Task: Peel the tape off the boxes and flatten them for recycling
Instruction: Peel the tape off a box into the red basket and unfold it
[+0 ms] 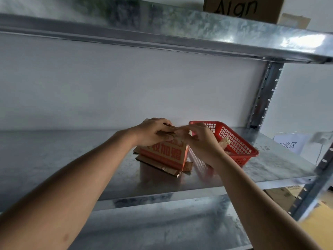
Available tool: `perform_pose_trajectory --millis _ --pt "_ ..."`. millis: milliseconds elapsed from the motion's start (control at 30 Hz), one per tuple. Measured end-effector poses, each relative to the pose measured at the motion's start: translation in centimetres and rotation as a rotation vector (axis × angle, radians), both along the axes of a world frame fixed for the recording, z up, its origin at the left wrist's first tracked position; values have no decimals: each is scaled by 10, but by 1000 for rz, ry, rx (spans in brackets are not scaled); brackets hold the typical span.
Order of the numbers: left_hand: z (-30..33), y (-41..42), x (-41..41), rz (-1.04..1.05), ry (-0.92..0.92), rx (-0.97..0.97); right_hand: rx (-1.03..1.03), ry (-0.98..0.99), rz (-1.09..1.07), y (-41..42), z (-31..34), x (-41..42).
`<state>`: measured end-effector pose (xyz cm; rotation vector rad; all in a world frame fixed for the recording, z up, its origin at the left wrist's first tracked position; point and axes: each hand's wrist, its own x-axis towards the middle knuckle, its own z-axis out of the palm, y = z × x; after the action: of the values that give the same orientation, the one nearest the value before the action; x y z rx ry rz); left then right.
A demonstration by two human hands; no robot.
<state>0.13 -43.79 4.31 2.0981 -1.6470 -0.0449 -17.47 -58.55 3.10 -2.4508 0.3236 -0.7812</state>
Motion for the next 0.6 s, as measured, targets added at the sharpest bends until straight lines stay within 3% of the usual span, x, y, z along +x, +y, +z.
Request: perform_pose_trajectory --millis 167,367,600 --pt "-1 0 1 37 -15 13 18 -161 -83 3 12 -1" --pt "-4 -11 3 102 -82 -1 374 -366 226 2 1 -22" --pt "-6 -24 -6 184 -76 5 462 -506 280 13 -28 -22"
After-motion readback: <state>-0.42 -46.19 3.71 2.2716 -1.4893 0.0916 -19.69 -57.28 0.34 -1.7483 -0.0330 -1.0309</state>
